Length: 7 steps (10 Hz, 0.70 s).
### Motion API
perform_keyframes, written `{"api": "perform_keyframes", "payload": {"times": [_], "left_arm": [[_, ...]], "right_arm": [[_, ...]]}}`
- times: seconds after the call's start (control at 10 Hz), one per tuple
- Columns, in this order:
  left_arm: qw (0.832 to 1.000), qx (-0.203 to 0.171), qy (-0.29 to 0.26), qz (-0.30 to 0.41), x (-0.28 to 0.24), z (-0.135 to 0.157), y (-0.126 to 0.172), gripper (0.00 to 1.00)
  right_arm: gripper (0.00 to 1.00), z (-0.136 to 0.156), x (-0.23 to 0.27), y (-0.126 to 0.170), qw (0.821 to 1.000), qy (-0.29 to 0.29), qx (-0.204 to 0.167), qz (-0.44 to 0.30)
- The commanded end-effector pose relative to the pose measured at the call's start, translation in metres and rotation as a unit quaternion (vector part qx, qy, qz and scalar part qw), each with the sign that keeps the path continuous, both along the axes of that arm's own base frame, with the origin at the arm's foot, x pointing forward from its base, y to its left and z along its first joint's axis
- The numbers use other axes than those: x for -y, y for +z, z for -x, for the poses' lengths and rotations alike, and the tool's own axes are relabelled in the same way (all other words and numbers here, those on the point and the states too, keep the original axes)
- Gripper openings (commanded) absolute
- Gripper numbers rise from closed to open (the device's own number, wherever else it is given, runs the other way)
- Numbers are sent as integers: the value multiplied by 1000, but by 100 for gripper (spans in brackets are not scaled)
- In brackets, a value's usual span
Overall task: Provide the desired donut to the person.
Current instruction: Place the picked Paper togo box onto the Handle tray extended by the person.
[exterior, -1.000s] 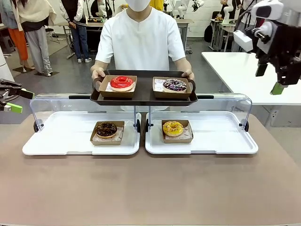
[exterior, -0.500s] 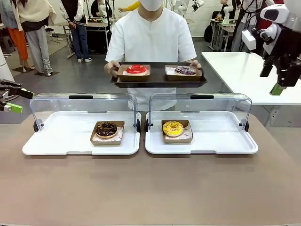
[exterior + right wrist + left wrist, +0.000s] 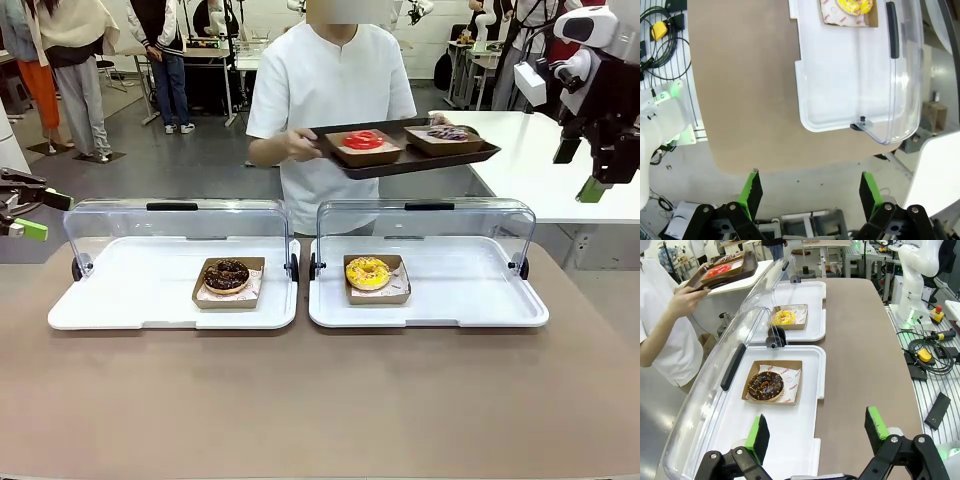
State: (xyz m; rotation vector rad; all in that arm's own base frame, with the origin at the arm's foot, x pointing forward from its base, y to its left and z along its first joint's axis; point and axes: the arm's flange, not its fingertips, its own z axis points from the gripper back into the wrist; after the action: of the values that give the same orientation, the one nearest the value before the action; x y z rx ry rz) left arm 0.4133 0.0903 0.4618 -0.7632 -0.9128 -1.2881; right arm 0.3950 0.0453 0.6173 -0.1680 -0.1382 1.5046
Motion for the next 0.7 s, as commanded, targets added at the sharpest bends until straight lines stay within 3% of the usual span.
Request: {"api": "perform_keyframes", "payload": {"times": [0.0,0.6], "left_arm": [[1000,2,0,1,-1,1,1,100],[1000,2,0,1,-1,1,1,100]], "right_arm": [[100,1,1,0,1000,9,-3,-2],[100,1,1,0,1000,9,-3,-2]]}}
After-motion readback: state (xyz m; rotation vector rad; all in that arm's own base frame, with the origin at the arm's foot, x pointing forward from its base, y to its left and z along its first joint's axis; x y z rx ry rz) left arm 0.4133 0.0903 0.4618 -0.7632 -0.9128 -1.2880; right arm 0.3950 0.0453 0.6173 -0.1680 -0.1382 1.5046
